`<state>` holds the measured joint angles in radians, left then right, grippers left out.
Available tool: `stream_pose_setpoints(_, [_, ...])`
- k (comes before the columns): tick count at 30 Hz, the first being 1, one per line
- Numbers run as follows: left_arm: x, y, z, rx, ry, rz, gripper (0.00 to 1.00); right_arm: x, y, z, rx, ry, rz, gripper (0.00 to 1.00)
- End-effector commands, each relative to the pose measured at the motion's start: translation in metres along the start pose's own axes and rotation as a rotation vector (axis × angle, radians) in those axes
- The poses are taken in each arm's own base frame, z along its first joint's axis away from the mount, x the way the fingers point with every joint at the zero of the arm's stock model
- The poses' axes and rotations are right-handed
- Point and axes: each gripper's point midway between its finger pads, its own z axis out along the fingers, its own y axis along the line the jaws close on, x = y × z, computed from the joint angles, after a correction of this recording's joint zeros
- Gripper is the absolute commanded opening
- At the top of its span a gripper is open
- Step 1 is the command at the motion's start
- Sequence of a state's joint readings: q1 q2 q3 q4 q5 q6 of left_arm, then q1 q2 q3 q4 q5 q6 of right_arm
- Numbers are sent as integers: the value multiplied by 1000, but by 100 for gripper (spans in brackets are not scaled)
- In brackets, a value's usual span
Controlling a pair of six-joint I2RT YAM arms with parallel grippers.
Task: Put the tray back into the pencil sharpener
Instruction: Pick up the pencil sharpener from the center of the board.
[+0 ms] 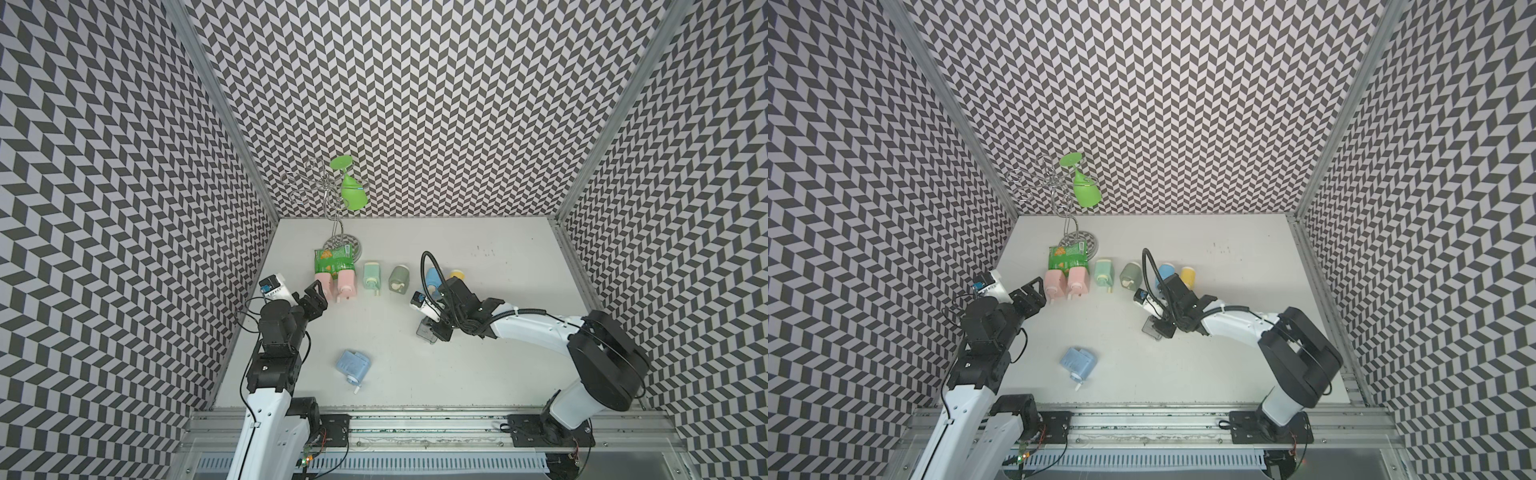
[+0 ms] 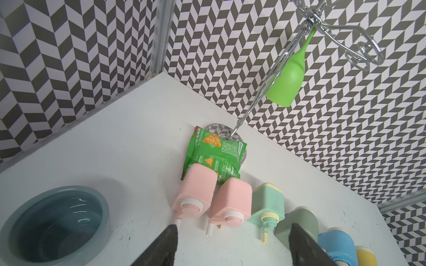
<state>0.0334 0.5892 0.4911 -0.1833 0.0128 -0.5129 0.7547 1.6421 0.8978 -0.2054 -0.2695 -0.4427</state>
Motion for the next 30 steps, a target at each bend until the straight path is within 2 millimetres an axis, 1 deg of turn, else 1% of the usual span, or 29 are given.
stream_pose_setpoints(1, [-4,-3,0,21,-21,11,78,-11,12,4,-91,-57,-177,0])
stream_pose_setpoints(7, [-2,-4,1,28,-18,3,78,-5,11,11,-93,-28,-248,0])
stream_pose_setpoints(12, [-2,-1,0,15,-19,2,81,4,8,18,-96,13,-265,7])
stream_pose_setpoints(14, [-1,-1,1,13,-15,4,81,3,7,19,-95,12,-269,9])
stream_pose_setpoints(16, [-1,-1,1,17,-14,3,81,0,6,20,-94,8,-264,13])
stream_pose_setpoints(21, [0,0,1,14,-10,9,81,-4,-1,19,-59,13,-266,27])
stream_pose_setpoints(23, [0,0,0,13,-11,17,81,-12,-2,12,-53,0,-268,33])
stream_pose_setpoints(25, [-1,0,-1,14,-14,24,80,-24,-2,-1,-34,-42,-271,36])
stream_pose_setpoints(27, [-1,-1,-1,16,-16,30,80,-39,0,-17,-17,-97,-284,37])
stream_pose_setpoints(30, [-1,-1,0,17,-14,38,79,-66,9,-51,21,-230,-312,37])
